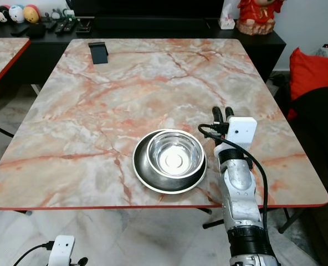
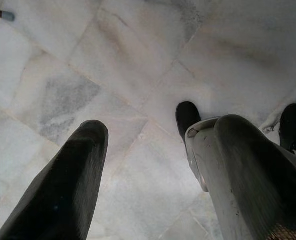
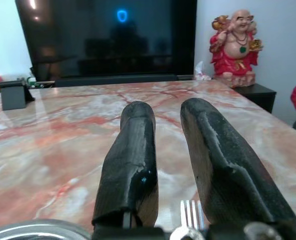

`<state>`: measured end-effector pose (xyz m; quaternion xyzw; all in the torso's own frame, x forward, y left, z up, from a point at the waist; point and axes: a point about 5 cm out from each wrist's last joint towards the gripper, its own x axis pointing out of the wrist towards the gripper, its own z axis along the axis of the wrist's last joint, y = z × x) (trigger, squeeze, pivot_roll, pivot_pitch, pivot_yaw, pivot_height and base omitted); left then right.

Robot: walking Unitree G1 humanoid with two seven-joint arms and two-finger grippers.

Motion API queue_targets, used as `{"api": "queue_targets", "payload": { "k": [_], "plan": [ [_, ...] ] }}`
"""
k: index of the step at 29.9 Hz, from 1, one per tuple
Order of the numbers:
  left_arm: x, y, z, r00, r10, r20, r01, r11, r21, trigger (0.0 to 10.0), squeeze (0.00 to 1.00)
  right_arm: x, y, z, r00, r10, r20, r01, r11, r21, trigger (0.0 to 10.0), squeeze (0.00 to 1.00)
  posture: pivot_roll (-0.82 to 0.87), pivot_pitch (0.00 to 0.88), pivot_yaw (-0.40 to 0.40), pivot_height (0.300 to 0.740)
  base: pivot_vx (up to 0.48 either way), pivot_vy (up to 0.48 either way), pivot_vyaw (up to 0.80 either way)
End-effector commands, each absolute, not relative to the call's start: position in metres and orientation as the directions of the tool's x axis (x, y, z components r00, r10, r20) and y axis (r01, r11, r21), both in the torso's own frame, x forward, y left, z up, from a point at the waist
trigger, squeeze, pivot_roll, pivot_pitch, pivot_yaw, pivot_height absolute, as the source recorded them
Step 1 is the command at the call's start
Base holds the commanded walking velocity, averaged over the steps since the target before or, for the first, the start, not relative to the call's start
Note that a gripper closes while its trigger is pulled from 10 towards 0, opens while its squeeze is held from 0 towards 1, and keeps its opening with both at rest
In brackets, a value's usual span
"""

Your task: Setting the table

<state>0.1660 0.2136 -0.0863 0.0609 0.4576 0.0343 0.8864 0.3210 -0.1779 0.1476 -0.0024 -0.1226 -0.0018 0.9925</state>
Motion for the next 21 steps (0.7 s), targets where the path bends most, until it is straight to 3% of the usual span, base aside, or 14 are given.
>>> {"api": "queue_targets", "payload": {
  "k": [1,8,21],
  "plan": [
    [0.158,0.216,-0.090,0.557,0.127,-0.821,-0.016,0.990,0.143,10.0,0.00,0.321,-0.177,0.151,0.967,-0.002,0.257,0.003,1.000,-0.006,10.0,0.00,-0.06,0.038,-0.018,0.740,0.000,0.274,0.00],
    [0.156,0.216,-0.090,0.551,0.133,-0.824,-0.013,0.988,0.151,10.0,0.00,0.328,-0.162,0.157,0.962,0.015,0.272,-0.023,0.999,0.025,10.0,0.00,-0.04,0.002,-0.020,0.740,0.000,0.302,0.00],
    [0.154,0.218,-0.091,0.548,0.135,-0.825,-0.004,0.987,0.159,10.0,0.00,0.330,-0.161,0.159,0.958,0.003,0.285,-0.013,0.999,0.034,10.0,0.00,-0.05,0.000,-0.012,0.740,0.000,0.330,0.00]
  ]
}}
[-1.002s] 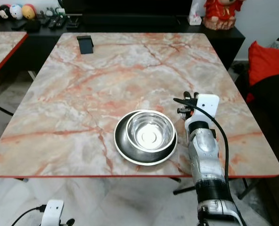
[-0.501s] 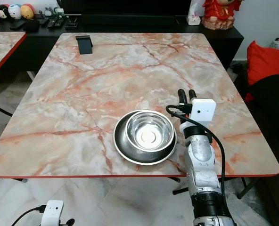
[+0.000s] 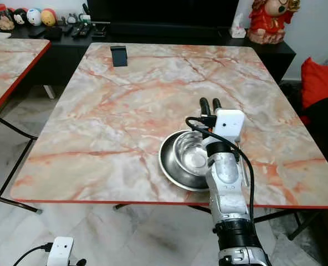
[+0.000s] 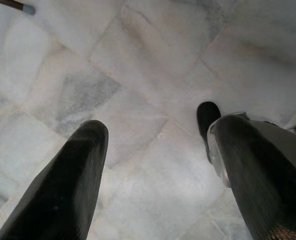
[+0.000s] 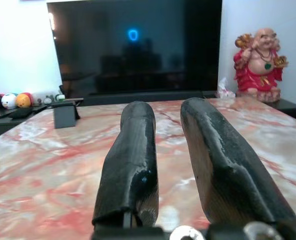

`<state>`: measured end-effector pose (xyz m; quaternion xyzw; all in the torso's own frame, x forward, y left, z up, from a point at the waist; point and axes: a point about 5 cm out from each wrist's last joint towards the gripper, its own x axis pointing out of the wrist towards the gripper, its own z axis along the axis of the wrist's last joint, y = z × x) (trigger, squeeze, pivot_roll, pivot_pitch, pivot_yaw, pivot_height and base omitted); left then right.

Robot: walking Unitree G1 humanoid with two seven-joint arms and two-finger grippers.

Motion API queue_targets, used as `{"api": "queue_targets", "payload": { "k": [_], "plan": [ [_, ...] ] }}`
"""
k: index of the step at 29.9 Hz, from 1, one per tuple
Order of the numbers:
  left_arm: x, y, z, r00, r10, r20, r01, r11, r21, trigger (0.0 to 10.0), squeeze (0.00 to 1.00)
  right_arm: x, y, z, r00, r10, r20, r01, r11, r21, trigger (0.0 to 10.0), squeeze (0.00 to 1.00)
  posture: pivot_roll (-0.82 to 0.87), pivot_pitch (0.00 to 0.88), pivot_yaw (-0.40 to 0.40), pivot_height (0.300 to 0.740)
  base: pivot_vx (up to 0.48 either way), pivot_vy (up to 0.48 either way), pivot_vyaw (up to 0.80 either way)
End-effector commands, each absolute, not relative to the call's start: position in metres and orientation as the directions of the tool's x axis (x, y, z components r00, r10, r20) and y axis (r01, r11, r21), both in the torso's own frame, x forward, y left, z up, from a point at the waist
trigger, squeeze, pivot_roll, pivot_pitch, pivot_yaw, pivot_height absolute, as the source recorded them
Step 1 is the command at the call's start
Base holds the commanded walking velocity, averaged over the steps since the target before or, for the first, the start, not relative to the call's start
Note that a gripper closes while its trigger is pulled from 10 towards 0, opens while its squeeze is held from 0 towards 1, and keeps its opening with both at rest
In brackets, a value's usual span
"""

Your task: Setting the table

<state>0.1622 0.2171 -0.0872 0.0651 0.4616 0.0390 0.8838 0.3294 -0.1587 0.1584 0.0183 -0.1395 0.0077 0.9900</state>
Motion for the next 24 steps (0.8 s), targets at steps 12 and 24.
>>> {"api": "queue_targets", "payload": {
  "k": [12,24],
  "plan": [
    [0.1532,0.2186,-0.0908,0.547,0.139,-0.826,-0.005,0.987,0.163,10.0,0.00,0.3321,-0.1570,0.1611,0.958,0.006,0.286,-0.018,0.999,0.037,10.0,0.00,-0.05,0.000,-0.012,0.740,0.000,0.342,0.00],
    [0.1559,0.2185,-0.0898,0.551,0.147,-0.821,-0.022,0.987,0.162,10.0,0.00,0.3357,-0.1561,0.1627,0.958,0.010,0.286,-0.022,0.999,0.038,10.0,0.00,-0.05,0.002,-0.010,0.740,0.000,0.345,0.00]
  ]
}}
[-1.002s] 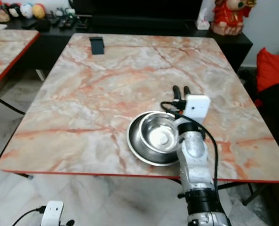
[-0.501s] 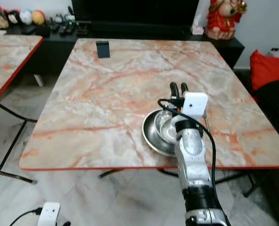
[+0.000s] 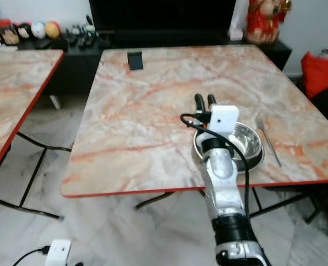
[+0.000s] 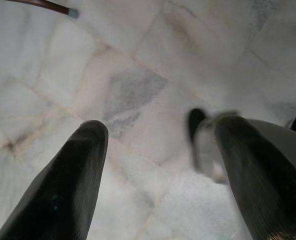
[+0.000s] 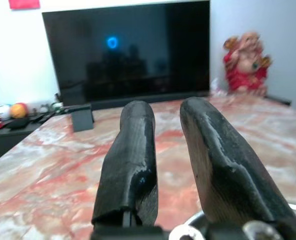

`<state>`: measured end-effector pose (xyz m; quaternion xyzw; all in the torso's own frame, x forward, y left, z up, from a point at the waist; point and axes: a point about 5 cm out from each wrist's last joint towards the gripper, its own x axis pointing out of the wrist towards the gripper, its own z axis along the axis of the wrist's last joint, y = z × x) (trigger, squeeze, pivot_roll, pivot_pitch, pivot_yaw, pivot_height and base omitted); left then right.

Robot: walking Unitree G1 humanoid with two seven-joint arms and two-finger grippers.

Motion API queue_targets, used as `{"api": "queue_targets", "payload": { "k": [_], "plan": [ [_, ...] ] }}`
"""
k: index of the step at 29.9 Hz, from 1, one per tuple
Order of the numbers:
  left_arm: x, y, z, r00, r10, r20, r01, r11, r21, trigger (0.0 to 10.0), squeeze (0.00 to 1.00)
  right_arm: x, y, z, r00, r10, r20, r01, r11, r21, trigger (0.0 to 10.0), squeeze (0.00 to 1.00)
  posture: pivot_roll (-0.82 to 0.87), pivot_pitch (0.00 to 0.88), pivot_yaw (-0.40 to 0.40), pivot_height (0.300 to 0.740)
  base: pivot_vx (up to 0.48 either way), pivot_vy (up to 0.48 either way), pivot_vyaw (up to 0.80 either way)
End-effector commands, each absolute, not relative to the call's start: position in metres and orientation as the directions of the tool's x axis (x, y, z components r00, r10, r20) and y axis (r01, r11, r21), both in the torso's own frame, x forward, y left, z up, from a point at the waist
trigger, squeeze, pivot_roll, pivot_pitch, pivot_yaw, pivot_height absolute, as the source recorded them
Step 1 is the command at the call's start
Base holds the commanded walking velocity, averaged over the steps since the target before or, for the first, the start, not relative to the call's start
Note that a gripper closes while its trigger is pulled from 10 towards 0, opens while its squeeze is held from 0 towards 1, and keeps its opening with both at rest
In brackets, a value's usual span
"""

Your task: Setting the table

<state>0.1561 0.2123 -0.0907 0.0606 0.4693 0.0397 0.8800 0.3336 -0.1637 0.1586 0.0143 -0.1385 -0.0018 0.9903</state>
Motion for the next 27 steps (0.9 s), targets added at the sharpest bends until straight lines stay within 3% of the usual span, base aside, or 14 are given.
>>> {"api": "queue_targets", "payload": {
  "k": [1,27],
  "plan": [
    [0.1559,0.2185,-0.0898,0.551,0.147,-0.821,-0.022,0.987,0.162,10.0,0.00,0.3357,-0.1561,0.1627,0.958,0.010,0.286,-0.022,0.999,0.038,10.0,0.00,-0.05,0.002,-0.010,0.740,0.000,0.345,0.00],
    [0.1586,0.2213,-0.0883,0.554,0.154,-0.818,-0.027,0.986,0.167,10.0,0.00,0.3385,-0.1489,0.1639,0.959,0.008,0.285,-0.024,0.998,0.051,10.0,0.00,-0.05,0.025,0.013,0.740,0.000,0.344,0.00]
  ]
}}
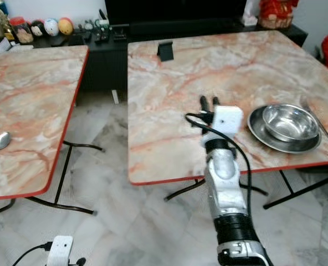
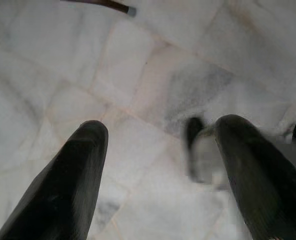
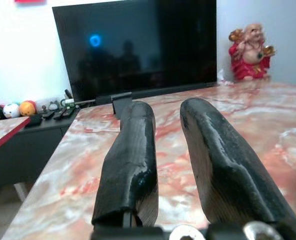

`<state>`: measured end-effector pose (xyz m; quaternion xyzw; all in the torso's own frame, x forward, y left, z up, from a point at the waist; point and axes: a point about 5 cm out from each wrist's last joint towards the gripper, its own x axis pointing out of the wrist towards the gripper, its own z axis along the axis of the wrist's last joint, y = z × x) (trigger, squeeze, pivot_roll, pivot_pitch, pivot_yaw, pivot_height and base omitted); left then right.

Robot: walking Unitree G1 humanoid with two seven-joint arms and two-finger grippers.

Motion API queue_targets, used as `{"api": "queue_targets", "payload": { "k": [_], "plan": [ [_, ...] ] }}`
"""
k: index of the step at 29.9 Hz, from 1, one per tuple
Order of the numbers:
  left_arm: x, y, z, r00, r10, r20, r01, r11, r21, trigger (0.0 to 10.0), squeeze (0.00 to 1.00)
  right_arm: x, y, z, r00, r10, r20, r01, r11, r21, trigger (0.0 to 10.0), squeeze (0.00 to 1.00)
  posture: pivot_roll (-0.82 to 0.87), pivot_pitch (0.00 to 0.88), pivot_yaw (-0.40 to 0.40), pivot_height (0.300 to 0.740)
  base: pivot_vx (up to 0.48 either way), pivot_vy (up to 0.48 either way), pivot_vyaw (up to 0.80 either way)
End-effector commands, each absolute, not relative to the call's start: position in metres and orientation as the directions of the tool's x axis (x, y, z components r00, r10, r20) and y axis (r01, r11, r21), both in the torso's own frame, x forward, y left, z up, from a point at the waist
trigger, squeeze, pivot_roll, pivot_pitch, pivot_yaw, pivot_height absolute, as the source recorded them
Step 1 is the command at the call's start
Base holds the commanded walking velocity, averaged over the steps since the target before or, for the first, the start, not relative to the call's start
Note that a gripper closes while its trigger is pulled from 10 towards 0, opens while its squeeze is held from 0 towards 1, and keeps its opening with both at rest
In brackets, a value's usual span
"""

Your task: Setting the table

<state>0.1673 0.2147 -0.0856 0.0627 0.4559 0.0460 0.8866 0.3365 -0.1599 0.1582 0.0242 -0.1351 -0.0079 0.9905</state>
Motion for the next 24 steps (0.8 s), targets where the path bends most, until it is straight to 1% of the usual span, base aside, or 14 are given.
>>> {"api": "queue_targets", "payload": {
  "k": [1,24],
  "plan": [
    [0.1585,0.2212,-0.0883,0.554,0.154,-0.818,-0.027,0.986,0.167,10.0,0.00,0.3385,-0.1489,0.1638,0.959,0.009,0.284,-0.024,0.998,0.051,10.0,0.00,-0.05,0.025,0.012,0.740,0.000,0.345,0.00],
    [0.1578,0.2200,-0.0889,0.553,0.150,-0.820,-0.026,0.986,0.163,10.0,0.00,0.3409,-0.1459,0.1636,0.960,0.025,0.279,-0.041,0.998,0.051,10.0,0.00,-0.05,0.014,0.001,0.740,0.000,0.345,0.00]
  ]
}}
